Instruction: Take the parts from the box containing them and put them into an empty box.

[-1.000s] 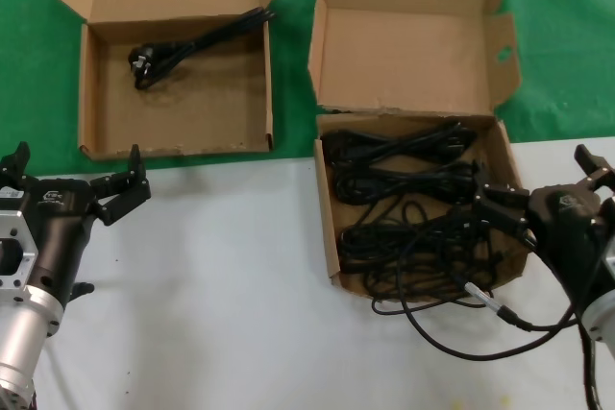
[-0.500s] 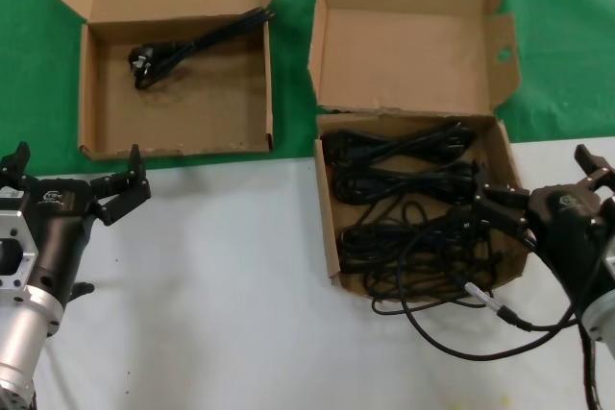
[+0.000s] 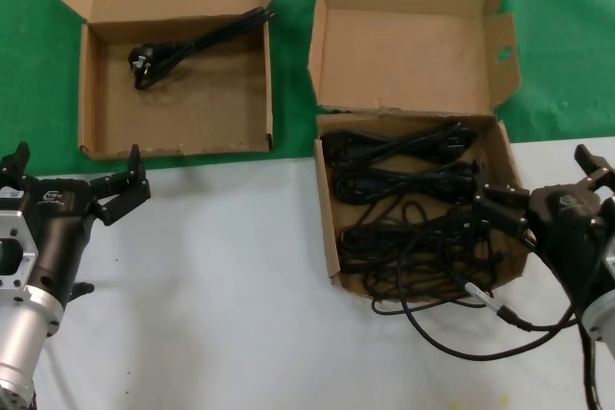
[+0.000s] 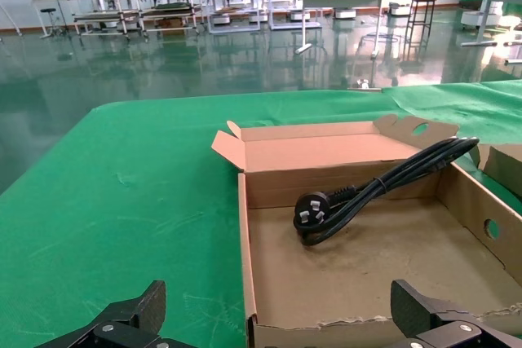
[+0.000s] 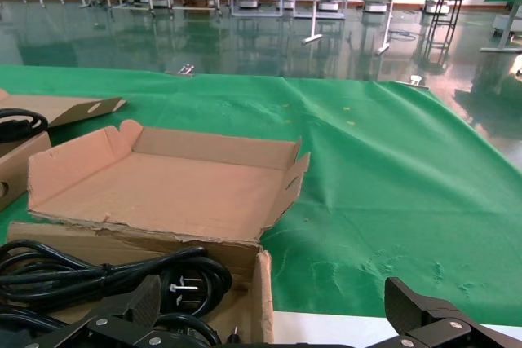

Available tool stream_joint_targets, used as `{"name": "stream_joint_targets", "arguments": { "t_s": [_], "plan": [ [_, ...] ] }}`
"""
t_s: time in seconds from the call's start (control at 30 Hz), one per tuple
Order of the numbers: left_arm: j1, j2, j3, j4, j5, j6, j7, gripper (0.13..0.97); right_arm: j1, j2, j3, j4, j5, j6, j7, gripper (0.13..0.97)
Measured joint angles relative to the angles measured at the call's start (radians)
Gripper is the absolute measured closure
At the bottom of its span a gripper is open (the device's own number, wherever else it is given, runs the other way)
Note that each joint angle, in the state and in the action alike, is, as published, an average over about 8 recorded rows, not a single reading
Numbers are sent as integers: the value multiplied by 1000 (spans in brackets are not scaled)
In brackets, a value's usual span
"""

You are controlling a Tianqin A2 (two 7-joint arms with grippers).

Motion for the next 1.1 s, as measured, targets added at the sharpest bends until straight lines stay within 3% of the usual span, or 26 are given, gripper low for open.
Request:
{"name": "stream_joint_targets", "arguments": {
  "t_s": [1.1],
  "plan": [
    [0, 0, 0, 0, 0, 0, 0, 132, 0, 0, 0, 0, 0, 0, 0, 129]
  ]
}}
